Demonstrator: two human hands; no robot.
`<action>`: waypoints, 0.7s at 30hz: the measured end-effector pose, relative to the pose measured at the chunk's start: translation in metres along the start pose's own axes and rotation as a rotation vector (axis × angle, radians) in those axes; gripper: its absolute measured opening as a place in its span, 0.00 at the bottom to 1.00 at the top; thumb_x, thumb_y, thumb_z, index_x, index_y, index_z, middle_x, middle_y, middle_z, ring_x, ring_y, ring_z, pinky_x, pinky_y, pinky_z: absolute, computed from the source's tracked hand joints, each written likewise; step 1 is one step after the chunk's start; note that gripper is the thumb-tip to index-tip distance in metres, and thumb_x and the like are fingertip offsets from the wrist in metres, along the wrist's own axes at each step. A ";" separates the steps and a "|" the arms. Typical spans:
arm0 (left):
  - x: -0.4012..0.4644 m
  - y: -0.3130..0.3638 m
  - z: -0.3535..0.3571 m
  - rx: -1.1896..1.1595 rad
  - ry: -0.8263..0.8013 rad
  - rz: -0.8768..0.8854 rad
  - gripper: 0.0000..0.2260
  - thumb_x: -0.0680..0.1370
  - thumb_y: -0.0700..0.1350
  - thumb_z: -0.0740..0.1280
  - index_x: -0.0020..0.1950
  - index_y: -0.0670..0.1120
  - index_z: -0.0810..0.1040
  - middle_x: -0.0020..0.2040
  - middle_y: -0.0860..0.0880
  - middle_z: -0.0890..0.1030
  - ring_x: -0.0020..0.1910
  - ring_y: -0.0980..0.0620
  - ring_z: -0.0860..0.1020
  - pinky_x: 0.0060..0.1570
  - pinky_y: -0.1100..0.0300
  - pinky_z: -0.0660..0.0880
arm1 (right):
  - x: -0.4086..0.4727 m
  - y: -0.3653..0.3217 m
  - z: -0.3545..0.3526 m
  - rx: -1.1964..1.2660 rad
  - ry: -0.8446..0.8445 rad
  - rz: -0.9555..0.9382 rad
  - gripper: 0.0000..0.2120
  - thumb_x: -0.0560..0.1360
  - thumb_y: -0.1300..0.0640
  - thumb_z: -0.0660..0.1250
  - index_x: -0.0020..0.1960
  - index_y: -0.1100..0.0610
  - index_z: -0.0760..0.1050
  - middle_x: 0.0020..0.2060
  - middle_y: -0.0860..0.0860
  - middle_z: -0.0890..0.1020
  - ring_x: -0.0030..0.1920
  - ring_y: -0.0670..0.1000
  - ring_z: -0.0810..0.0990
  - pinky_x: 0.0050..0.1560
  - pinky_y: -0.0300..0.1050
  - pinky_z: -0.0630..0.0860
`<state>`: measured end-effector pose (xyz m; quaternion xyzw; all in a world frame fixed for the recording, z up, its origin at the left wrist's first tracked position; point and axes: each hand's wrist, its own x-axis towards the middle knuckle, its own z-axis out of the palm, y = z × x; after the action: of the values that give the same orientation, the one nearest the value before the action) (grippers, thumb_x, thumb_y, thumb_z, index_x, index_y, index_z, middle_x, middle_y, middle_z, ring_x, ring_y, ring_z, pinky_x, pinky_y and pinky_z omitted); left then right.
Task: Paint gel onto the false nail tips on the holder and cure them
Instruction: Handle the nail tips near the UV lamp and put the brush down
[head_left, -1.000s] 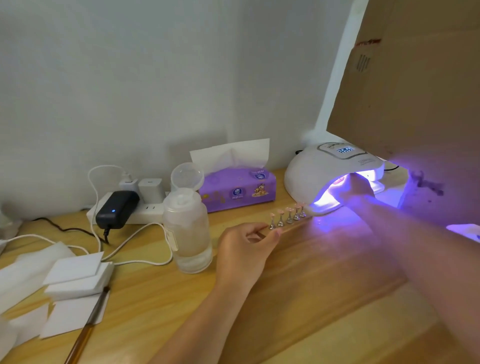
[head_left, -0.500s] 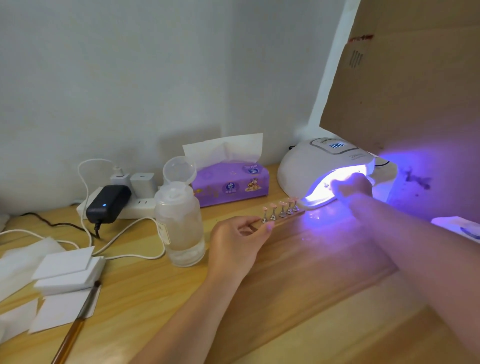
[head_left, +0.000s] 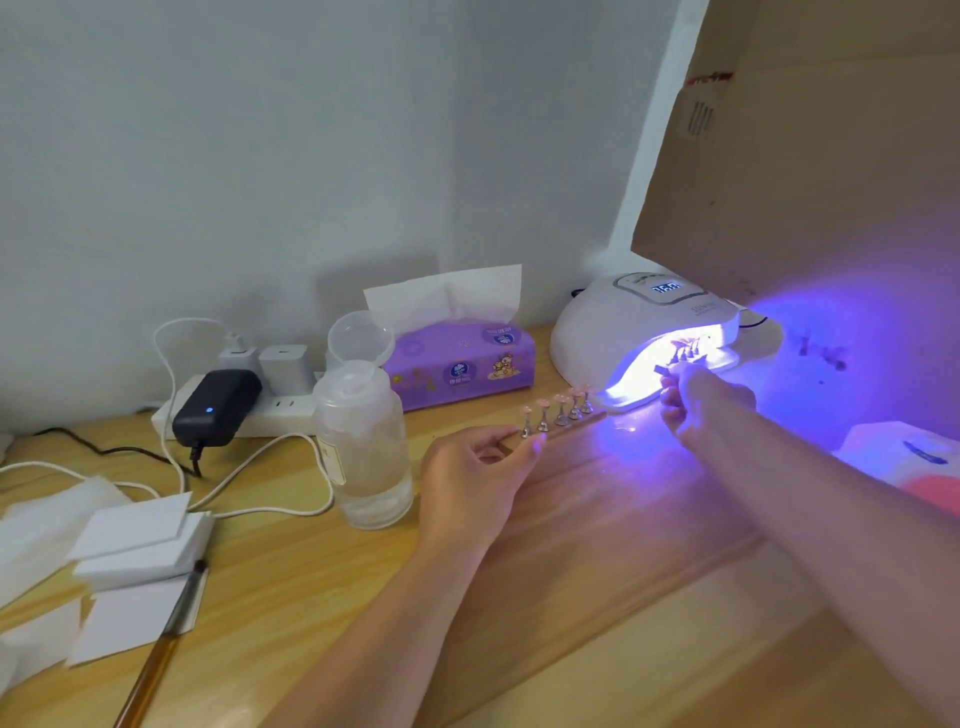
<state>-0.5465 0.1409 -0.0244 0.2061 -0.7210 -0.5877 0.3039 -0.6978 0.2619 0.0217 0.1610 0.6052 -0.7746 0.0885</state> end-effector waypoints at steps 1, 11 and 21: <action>0.000 0.000 0.000 -0.002 0.000 0.001 0.04 0.69 0.46 0.74 0.37 0.52 0.80 0.21 0.59 0.73 0.24 0.64 0.71 0.27 0.69 0.68 | -0.005 0.002 -0.001 0.036 0.031 -0.011 0.09 0.77 0.64 0.59 0.52 0.64 0.76 0.29 0.50 0.70 0.12 0.40 0.62 0.15 0.29 0.57; -0.001 0.002 0.000 -0.010 0.013 -0.007 0.05 0.69 0.46 0.74 0.43 0.48 0.82 0.24 0.57 0.74 0.22 0.65 0.70 0.26 0.73 0.66 | -0.014 0.000 -0.016 0.206 0.233 0.064 0.12 0.79 0.64 0.56 0.39 0.63 0.71 0.28 0.52 0.70 0.20 0.43 0.69 0.22 0.32 0.68; -0.002 0.002 0.000 0.041 0.003 0.010 0.05 0.69 0.48 0.74 0.40 0.53 0.79 0.24 0.56 0.75 0.24 0.66 0.72 0.29 0.73 0.69 | -0.022 -0.020 -0.014 1.077 0.215 0.248 0.15 0.81 0.56 0.52 0.45 0.63 0.72 0.40 0.56 0.76 0.22 0.49 0.73 0.19 0.34 0.69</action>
<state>-0.5447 0.1431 -0.0230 0.2096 -0.7332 -0.5710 0.3038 -0.6821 0.2793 0.0443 0.3316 0.1064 -0.9372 0.0221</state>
